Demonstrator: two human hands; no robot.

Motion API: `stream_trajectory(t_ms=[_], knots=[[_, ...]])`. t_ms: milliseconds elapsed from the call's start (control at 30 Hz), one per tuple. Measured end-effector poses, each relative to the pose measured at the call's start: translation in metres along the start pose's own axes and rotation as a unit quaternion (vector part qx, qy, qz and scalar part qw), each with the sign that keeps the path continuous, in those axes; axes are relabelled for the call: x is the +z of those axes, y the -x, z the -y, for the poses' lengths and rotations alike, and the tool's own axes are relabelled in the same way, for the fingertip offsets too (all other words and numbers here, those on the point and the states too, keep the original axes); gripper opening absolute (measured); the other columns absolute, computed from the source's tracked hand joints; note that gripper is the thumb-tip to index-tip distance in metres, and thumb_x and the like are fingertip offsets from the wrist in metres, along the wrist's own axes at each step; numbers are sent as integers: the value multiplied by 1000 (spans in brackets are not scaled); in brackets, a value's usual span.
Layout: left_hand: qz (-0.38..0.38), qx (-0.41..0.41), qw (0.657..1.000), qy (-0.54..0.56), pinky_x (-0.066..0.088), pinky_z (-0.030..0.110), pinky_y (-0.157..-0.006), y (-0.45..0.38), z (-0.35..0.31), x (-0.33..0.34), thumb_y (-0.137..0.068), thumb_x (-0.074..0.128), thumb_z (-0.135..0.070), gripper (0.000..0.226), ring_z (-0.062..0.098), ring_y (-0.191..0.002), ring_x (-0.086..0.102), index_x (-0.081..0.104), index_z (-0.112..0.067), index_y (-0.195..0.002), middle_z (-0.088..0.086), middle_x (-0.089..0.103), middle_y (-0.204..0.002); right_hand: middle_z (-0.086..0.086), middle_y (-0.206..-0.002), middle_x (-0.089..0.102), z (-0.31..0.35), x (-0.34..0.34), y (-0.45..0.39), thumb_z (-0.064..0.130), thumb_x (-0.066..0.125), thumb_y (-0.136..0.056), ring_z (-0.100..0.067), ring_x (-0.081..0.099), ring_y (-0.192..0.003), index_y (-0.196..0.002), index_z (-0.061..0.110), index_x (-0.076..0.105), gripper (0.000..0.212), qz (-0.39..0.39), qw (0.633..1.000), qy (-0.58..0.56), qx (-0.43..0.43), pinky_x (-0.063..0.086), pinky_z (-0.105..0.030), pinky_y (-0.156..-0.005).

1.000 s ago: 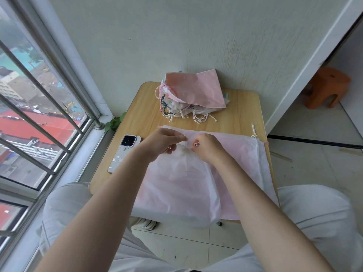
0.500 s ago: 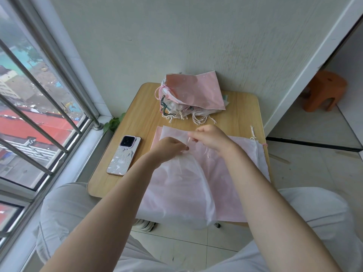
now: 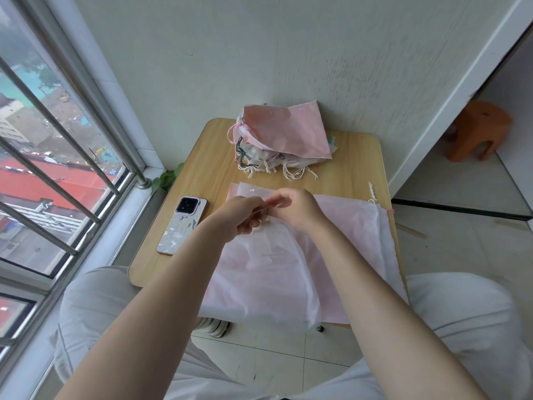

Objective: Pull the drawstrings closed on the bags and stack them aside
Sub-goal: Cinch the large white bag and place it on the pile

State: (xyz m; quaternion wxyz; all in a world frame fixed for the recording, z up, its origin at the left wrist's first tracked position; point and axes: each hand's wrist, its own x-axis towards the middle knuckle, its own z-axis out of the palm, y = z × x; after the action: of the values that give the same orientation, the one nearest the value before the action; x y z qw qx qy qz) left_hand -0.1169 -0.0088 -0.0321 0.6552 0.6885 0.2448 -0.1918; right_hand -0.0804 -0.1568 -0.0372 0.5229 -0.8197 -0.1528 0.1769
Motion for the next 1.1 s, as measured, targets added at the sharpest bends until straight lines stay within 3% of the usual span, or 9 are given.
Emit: stream_trajectory(t_ms=[133, 267, 333, 500, 567, 667, 767, 900, 1100], knots=[[32, -5, 999, 2, 18, 21, -45, 0, 4, -2, -91, 49, -13, 25, 13, -45, 40, 69, 2, -92, 4, 58, -65, 5, -71, 68, -4, -2, 1, 4, 74, -79, -8, 62, -67, -76, 19, 69, 17, -18, 999, 34, -4, 50, -20, -70], [-38, 36, 998, -38, 26, 21, -45, 5, 5, -6, -89, 63, -15, 18, 13, -49, 42, 72, 0, -89, 3, 63, -69, -4, -74, 67, -14, -23, 2, 0, 61, -88, -17, 66, -70, -80, 16, 61, 18, -11, 999, 29, 23, 56, -42, -83], [-62, 66, 993, -81, 28, 20, -45, 6, 5, -6, -91, 59, -12, 17, 11, -47, 42, 71, 0, -89, -3, 64, -62, -6, -81, 68, -17, -30, 4, 3, 60, -89, -20, 67, -79, -84, 15, 59, 14, 10, 999, 16, 49, 55, -44, -88], [-51, 137, 983, -114, 30, 13, -39, 7, 4, 6, -93, 59, -7, 8, 9, -43, 43, 53, -9, -98, -3, 64, -62, -8, -102, 72, -7, -18, 7, 6, 73, -81, -17, 67, -93, -93, 17, 52, 26, 44, 997, -58, 38, 51, -30, -89], [-54, 152, 977, -137, 29, 11, -38, 8, 2, 7, -92, 62, -9, 14, 5, -41, 42, 49, -10, -98, -6, 57, -54, -8, -94, 72, -4, -13, 6, 1, 74, -80, -17, 67, -86, -90, 17, 53, 28, 55, 997, -56, 18, 52, -33, -88], [-63, 150, 975, -152, 29, 9, -39, 6, 1, 5, -90, 66, -11, 15, 4, -47, 42, 52, -9, -96, -6, 54, -60, -3, -81, 71, -5, -11, 4, -3, 75, -76, -14, 65, -77, -81, 17, 56, 28, 52, 998, -23, -1, 53, -35, -84], [-68, 142, 974, -161, 30, 9, -40, 6, 2, 4, -90, 68, -15, 15, 0, -48, 44, 54, -9, -91, -5, 56, -64, 5, -67, 66, -2, -10, 4, -2, 76, -74, -9, 59, -64, -75, 18, 58, 27, 44, 999, 30, -13, 48, -26, -71], [-67, 122, 978, -156, 34, 11, -46, 8, 1, 4, -89, 65, -12, 9, 4, -59, 50, 57, -9, -94, 1, 61, -77, 2, -66, 71, -1, -8, 6, 3, 77, -71, -11, 62, -63, -72, 16, 61, 21, -12, 996, 86, -26, 45, -23, -63], [-93, 126, 981, -113, 45, 16, -56, 11, 2, 2, -82, 72, -8, 16, 9, -63, 63, 60, -7, -92, 5, 70, -74, 0, -64, 67, -3, -4, 9, 8, 78, -75, -11, 58, -60, -76, 13, 64, 15, -57, 994, 88, -39, 46, -25, -61]])
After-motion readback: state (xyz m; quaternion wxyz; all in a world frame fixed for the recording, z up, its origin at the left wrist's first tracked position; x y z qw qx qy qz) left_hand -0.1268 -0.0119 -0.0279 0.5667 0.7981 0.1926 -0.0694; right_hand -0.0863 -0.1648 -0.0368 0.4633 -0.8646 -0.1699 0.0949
